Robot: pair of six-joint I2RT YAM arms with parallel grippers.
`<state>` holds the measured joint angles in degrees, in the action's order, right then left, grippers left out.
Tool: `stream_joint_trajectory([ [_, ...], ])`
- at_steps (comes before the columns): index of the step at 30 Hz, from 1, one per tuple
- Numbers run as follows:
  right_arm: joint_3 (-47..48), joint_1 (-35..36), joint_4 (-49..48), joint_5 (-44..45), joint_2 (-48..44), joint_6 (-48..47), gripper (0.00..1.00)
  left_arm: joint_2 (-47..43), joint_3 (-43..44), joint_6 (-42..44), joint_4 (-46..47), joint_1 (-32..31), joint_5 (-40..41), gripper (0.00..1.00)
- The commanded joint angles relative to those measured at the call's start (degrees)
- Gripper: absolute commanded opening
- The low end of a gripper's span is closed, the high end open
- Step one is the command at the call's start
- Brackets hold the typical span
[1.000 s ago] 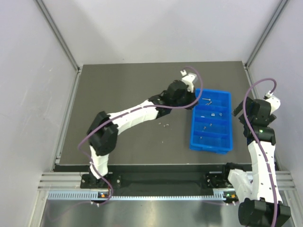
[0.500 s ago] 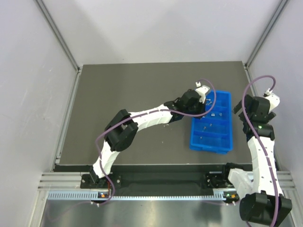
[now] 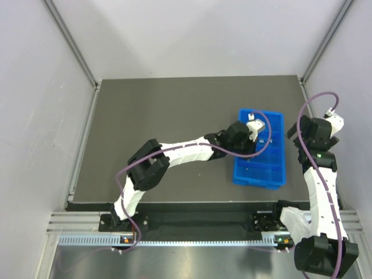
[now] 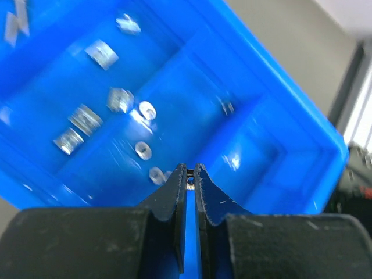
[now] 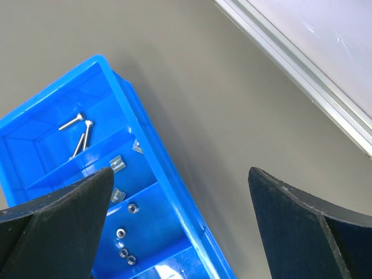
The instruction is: Sort the screws and nuts into containers
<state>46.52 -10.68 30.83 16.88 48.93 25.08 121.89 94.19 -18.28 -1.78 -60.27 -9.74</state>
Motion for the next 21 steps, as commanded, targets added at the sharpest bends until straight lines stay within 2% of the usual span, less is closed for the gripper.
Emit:
stream_joint_trajectory([
  [1, 1.03, -0.13, -2.09, 1.13, -0.50, -0.47, 1.00, -6.92, -4.61, 2.37, 1.25, -2.47, -3.97, 0.04],
  [10, 0.76, -0.13, -0.95, 1.75, -2.52, -0.73, 1.00, -7.63, -8.41, 2.90, 1.25, -3.98, -2.48, 0.04],
  [12, 0.94, -0.13, -0.60, 1.84, -2.61, -0.73, 1.00, -6.93, -8.06, 3.08, 1.25, -3.98, -2.04, 0.10],
  [13, 1.03, -0.13, -0.51, 1.75, -2.70, -0.74, 1.00, -6.84, -7.80, 2.82, 0.91, -3.98, -1.61, 0.19],
  [14, 1.03, -0.13, -0.51, 1.75, -2.78, -0.82, 1.00, -7.10, -7.88, 2.38, 0.90, -4.06, -0.47, 0.40],
  [16, 0.94, -0.22, -0.33, 1.75, -3.05, -0.82, 1.00, -8.41, -8.23, 2.37, 1.25, -4.06, 1.64, 0.60],
  [17, 0.85, -0.13, -0.42, 1.75, -3.13, -0.74, 1.00, -9.11, -8.15, 2.46, 1.25, -4.07, 2.17, 0.74],
  [18, 0.85, -0.13, -0.33, 1.66, -3.22, -0.82, 1.00, -10.51, -7.89, 2.55, 1.25, -3.98, 2.70, 0.80],
  [21, 1.03, -0.13, -0.51, 1.57, -2.96, -0.82, 1.00, -13.68, -5.60, 2.55, 0.47, -3.72, 6.47, 0.81],
])
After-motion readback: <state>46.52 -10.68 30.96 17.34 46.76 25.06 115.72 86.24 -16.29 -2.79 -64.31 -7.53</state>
